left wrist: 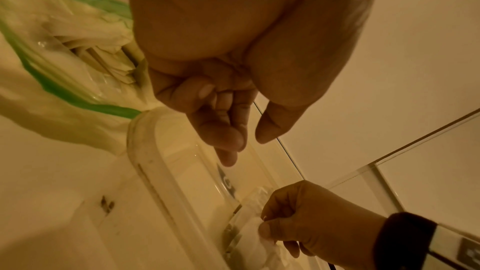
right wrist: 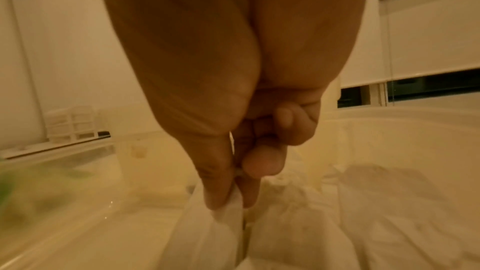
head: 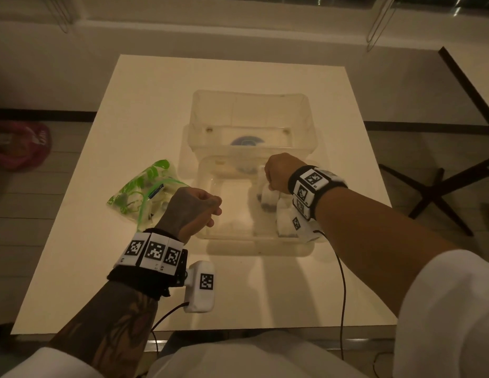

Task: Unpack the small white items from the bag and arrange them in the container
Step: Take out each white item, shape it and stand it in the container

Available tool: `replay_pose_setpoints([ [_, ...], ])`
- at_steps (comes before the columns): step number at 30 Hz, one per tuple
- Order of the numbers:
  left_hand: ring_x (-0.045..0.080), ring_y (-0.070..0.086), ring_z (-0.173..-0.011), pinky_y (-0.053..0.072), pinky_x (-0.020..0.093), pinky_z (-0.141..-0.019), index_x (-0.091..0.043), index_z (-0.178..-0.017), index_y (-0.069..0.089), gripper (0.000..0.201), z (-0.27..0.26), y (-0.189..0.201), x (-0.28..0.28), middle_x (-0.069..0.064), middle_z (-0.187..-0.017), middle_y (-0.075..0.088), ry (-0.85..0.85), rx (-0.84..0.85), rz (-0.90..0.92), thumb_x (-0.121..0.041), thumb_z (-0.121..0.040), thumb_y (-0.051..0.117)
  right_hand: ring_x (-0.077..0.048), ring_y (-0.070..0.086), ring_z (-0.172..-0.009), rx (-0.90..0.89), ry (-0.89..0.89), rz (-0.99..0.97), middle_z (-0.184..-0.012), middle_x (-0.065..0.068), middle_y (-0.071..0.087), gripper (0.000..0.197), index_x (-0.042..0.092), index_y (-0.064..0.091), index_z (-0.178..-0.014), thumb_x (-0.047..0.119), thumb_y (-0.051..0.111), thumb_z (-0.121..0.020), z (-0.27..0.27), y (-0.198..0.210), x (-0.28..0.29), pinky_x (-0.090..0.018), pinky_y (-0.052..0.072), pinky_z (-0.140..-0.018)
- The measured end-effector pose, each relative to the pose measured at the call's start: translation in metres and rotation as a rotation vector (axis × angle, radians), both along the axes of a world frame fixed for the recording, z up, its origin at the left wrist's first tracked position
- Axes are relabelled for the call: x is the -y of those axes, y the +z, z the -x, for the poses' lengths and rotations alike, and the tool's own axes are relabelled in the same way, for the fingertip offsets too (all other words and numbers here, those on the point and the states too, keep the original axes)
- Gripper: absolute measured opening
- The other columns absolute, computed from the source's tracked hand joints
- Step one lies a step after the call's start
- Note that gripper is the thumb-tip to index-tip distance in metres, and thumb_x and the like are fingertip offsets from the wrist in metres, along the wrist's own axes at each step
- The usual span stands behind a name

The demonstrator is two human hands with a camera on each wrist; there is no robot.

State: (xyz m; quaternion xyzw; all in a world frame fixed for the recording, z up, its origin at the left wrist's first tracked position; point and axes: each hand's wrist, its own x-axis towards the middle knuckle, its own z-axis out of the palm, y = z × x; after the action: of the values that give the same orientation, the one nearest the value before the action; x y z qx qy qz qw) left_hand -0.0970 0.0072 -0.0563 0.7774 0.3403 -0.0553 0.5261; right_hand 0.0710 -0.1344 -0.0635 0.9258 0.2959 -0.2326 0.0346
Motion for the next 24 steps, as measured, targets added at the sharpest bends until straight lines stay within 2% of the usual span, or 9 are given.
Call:
replay_pose_setpoints([
  [5,0.012,0.061,-0.055,0.045,0.024,-0.055,-0.013,-0.080,0.066,0.017,0.000,-0.001,0.001,0.000,-0.079,0.073,-0.014,-0.006,-0.008,-0.023,-0.092,0.059,-0.027,0.063,-0.087,0.048,-0.021,0.009,-0.090,-0.006,0.061,0.020,0.011,0.063,-0.096,0.025,0.071,-0.084,0.002,0.002,0.005,-0.033,0.052,-0.075],
  [7,0.012,0.061,-0.055,0.045,0.024,-0.055,-0.013,-0.081,0.066,0.016,0.000,-0.001,0.001,-0.001,-0.079,0.073,-0.019,-0.011,-0.007,-0.023,-0.093,0.059,-0.027,0.064,-0.086,0.020,-0.039,-0.004,-0.091,-0.007,0.064,0.024,0.010,0.065,-0.096,0.028,0.073,-0.083,0.002,0.002,0.005,-0.033,0.053,-0.076],
  [13,0.012,0.061,-0.056,0.049,0.026,-0.060,-0.014,-0.081,0.064,0.017,-0.001,-0.001,0.003,-0.002,-0.078,0.072,-0.026,-0.024,0.013,-0.022,-0.094,0.058,-0.027,0.064,-0.095,-0.056,-0.023,-0.042,-0.103,-0.012,0.068,0.020,0.004,0.069,-0.102,0.011,0.055,-0.091,0.004,0.007,0.009,-0.034,0.054,-0.086],
  [17,0.013,0.059,-0.054,0.046,0.025,-0.055,-0.014,-0.079,0.065,0.018,0.001,0.000,0.001,-0.002,-0.077,0.072,-0.004,0.013,-0.012,-0.021,-0.093,0.058,-0.027,0.065,-0.095,-0.087,-0.059,-0.076,-0.104,-0.012,0.068,0.019,0.003,0.070,-0.102,0.009,0.056,-0.091,0.005,0.009,0.012,-0.034,0.054,-0.087],
  [21,0.015,0.060,-0.060,0.044,0.023,-0.055,-0.009,-0.080,0.066,0.017,0.006,-0.005,-0.010,0.003,-0.076,0.070,0.064,0.043,-0.142,-0.017,-0.091,0.057,-0.024,0.064,-0.093,-0.110,-0.133,-0.181,-0.099,-0.009,0.069,0.012,0.007,0.070,-0.095,0.009,0.060,-0.089,0.003,0.011,0.017,-0.028,0.049,-0.079],
  [24,0.026,0.059,-0.072,0.035,0.024,-0.055,-0.003,-0.075,0.062,0.022,0.012,-0.011,-0.021,0.007,-0.071,0.062,0.109,-0.012,-0.396,-0.012,-0.091,0.052,-0.021,0.062,-0.089,-0.122,-0.164,-0.266,-0.094,-0.005,0.068,0.006,0.012,0.068,-0.090,0.014,0.063,-0.089,0.006,0.013,0.018,-0.026,0.044,-0.077],
])
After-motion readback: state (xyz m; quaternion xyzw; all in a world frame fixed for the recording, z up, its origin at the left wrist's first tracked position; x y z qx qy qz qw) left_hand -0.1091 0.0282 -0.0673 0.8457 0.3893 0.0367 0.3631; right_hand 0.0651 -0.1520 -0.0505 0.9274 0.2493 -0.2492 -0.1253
